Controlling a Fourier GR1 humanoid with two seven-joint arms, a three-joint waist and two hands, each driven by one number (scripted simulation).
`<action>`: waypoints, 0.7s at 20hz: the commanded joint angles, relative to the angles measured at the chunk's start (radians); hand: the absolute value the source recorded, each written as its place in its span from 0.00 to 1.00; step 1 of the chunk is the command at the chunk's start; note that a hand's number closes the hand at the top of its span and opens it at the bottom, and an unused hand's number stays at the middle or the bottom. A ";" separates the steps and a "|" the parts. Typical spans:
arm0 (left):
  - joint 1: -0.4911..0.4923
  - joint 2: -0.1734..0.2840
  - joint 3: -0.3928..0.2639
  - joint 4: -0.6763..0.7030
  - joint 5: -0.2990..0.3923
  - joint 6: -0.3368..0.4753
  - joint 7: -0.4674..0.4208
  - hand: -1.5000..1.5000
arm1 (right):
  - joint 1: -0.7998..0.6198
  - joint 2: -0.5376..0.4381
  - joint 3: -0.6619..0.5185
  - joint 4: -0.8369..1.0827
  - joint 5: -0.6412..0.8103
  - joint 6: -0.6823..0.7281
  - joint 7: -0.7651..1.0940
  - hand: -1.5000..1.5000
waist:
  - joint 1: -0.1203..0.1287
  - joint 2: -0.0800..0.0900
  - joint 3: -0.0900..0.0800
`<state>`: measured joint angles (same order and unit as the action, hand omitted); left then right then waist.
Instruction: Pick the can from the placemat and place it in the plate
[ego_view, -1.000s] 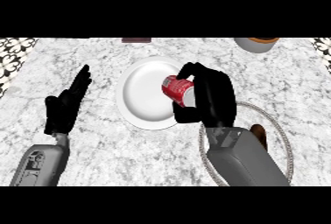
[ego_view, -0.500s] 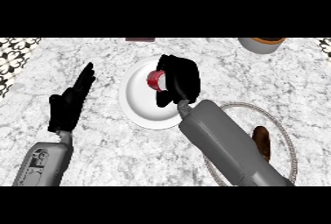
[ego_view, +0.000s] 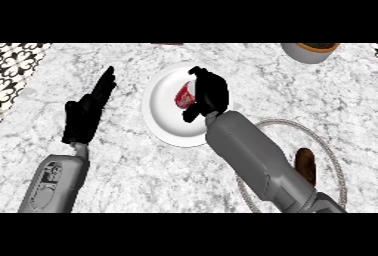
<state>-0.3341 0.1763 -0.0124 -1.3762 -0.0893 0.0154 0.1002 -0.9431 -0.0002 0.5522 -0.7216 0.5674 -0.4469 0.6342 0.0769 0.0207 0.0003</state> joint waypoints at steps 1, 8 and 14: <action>-0.010 -0.015 -0.022 -0.001 -0.008 -0.007 0.005 0.50 | -0.031 0.000 0.051 0.092 -0.127 -0.094 -0.046 0.00 | 0.033 0.007 0.000; 0.047 -0.006 -0.013 0.002 -0.018 -0.002 -0.049 0.50 | 0.026 0.000 -0.019 -0.014 -0.324 -0.261 -0.282 0.00 | 0.001 -0.002 0.001; 0.073 0.017 0.025 -0.039 -0.003 0.004 -0.004 0.50 | 0.039 0.000 -0.114 -0.071 -0.407 -0.424 -0.312 0.00 | -0.049 -0.017 0.001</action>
<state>-0.2897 0.1851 0.0015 -1.4024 -0.0894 0.0129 0.0939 -0.9172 0.0000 0.4888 -0.7496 0.2155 -0.7899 0.3484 0.0574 0.0117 0.0014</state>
